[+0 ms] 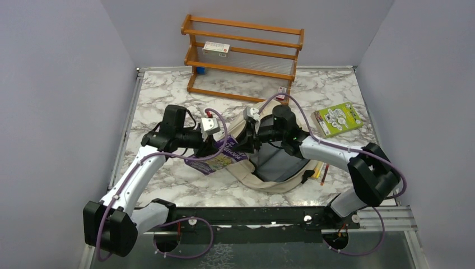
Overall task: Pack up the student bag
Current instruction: Pick up the book from the center of the board.
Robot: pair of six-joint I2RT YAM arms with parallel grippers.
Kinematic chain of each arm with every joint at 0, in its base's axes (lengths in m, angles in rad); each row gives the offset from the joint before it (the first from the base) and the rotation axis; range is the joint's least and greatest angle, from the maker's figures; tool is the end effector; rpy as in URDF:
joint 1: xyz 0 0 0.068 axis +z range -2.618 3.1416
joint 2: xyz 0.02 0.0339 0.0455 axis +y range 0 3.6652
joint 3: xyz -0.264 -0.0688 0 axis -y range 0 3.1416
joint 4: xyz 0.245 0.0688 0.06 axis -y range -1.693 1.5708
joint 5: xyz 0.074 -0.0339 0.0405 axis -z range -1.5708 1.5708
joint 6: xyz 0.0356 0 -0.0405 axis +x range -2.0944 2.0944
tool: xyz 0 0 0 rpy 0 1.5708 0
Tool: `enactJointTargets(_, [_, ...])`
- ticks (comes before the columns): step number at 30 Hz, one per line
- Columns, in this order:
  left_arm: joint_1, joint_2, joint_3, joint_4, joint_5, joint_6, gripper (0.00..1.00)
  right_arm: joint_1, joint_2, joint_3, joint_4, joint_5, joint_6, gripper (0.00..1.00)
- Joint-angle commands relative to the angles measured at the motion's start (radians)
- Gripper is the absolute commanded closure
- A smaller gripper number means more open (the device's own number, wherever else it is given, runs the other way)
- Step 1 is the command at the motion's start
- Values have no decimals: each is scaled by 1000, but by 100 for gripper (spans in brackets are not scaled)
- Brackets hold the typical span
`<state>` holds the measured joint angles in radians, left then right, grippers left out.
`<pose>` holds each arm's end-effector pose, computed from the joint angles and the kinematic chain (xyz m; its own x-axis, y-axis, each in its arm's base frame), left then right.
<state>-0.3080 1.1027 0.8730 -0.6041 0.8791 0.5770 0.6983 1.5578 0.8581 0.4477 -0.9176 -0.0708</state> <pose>0.1995 -0.0922 0.2801 -0.2168 0.4341 -0.8744 0.9604 0.2555 -0.1113 0.2386 0.2372 0.2418 -0.1212 -0.1579 -0.9800 -0.9908 -0.0402 0.1290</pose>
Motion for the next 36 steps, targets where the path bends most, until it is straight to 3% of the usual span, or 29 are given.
enactJointTargets(1, [-3, -57, 34, -1, 82, 65, 100, 4, -131, 8, 50, -35, 29, 59])
enactJointTargets(8, [-5, -163, 70, -1, 214, 170, 100, 4, -363, 8, -178, 5, -18, 32])
enactJointTargets(12, [-6, -202, 72, 1, 297, 244, 100, 4, -432, 42, -281, -23, -10, 25])
enactJointTargets(15, [-6, -214, 81, 1, 339, 297, 100, 4, -442, 64, -326, -25, -7, 14])
enactJointTargets(29, [-14, -128, 153, 2, 314, 284, 100, 88, -290, 158, -407, 178, -48, 10])
enactJointTargets(36, [-19, -117, 159, 2, 319, 279, 100, 109, -255, 125, -419, 328, -98, 25])
